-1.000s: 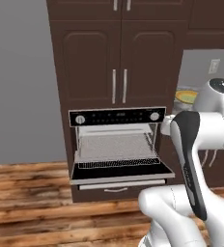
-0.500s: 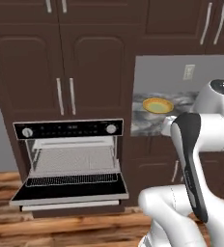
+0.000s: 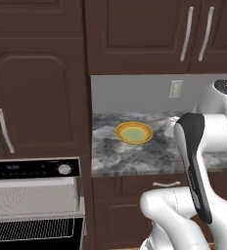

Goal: Take the fish from the oven and place it on the plate on the counter.

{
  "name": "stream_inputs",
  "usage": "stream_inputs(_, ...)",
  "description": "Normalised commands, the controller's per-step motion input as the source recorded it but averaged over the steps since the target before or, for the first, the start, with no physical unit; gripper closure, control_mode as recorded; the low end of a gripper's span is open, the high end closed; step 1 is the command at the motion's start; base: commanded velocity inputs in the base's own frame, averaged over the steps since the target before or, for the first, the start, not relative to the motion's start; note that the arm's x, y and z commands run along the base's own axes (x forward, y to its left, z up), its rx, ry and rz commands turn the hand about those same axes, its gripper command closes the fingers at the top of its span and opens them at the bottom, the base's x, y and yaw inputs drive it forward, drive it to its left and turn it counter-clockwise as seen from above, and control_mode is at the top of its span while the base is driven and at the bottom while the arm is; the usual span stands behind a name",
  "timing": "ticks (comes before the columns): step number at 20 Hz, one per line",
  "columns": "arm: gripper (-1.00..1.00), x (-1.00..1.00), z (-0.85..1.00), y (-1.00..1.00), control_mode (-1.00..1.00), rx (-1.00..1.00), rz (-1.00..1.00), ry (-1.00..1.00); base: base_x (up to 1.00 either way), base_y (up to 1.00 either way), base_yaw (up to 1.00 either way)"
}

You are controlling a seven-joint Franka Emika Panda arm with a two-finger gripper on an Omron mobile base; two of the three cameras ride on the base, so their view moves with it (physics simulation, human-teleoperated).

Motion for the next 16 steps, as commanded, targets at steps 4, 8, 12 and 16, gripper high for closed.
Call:
stream_inputs(4,1.0,0.0,0.0,0.0,1.0,0.0,0.0,0.0,0.64,-0.26,0.1)
stream_inputs(8,1.0,0.0,0.0,0.0,1.0,0.0,0.0,0.0,0.19,-0.03,0.02)
stream_inputs(12,1.0,0.0,0.0,0.0,1.0,0.0,0.0,0.0,0.03,0.0,0.0)
stream_inputs(16,1.0,0.0,0.0,0.0,1.0,0.0,0.0,0.0,0.49,-0.01,0.0)
